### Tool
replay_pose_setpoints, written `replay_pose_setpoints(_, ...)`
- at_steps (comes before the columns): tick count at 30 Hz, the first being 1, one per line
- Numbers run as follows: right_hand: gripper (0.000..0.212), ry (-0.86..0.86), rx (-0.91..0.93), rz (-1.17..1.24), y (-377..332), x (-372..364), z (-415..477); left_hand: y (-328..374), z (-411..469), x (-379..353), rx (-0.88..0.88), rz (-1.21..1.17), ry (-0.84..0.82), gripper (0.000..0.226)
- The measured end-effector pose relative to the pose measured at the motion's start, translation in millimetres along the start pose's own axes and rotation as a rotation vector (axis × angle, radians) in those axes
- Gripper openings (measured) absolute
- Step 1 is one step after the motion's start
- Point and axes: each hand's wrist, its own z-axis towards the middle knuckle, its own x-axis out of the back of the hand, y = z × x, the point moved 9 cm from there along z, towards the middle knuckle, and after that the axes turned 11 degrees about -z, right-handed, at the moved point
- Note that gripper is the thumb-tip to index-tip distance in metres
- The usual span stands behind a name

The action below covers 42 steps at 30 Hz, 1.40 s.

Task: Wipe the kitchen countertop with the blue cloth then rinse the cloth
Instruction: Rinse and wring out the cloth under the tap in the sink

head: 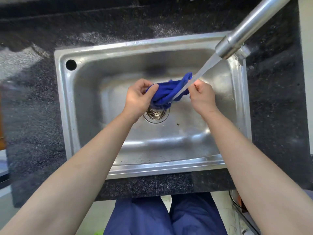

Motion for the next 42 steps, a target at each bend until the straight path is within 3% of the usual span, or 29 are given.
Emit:
replay_pose_setpoints(5, 0.029, 0.189, -0.004, 0.039, -3, 15, -12, 2, -5, 5, -0.040, 0.018, 0.019, 0.015)
replay_pose_setpoints(10, 0.020, 0.360, 0.033, 0.443, -34, 55, -41, 34, -9, 20, -0.181, -0.031, 0.141, 0.010)
replay_pose_setpoints(15, 0.017, 0.539, 0.119, 0.359, -43, 59, -61, 54, -16, 14, -0.296, 0.078, 0.160, 0.012)
replay_pose_setpoints(17, 0.017, 0.450, 0.028, 0.217, -20, 34, -46, 34, -13, 19, -0.249, 0.281, 0.171, 0.008)
replay_pose_setpoints(19, 0.034, 0.192, -0.135, -0.075, 15, -4, -30, -3, -10, 26, -0.102, 0.489, 0.138, 0.025)
replay_pose_setpoints(21, 0.036, -0.046, -0.216, -0.310, 42, -35, -28, -35, -10, 31, 0.015, 0.575, 0.063, 0.039)
replay_pose_setpoints(24, 0.052, -0.180, -0.038, -0.433, 31, -62, -33, -67, -16, 36, 0.126, 0.714, -0.045, 0.049)
replay_pose_setpoints(26, 0.075, -0.253, 0.081, -0.543, 26, -85, -36, -87, -23, 37, 0.223, 0.676, -0.106, 0.062)
replay_pose_setpoints(28, 0.076, -0.296, 0.143, -0.678, 27, -103, -36, -98, -27, 39, 0.261, 0.575, -0.111, 0.073)
replay_pose_setpoints(32, 0.044, -0.342, 0.024, -0.420, 28, -104, -30, -99, -23, 40, 0.294, 0.391, -0.034, 0.050)
replay_pose_setpoints(36, 0.036, -0.456, 0.078, -0.172, 20, -93, -43, -102, -10, 33, 0.312, 0.536, -0.037, 0.034)
replay_pose_setpoints(38, 0.027, -0.513, 0.060, -0.021, 17, -85, -54, -94, -6, 23, 0.275, 0.481, -0.024, 0.022)
replay_pose_setpoints(40, 0.014, -0.419, -0.012, 0.107, 19, -66, -54, -78, -4, 15, 0.200, 0.367, 0.030, 0.023)
replay_pose_setpoints(42, 0.016, -0.153, -0.042, 0.039, 32, -38, -47, -62, -6, 22, 0.108, 0.402, 0.109, 0.027)
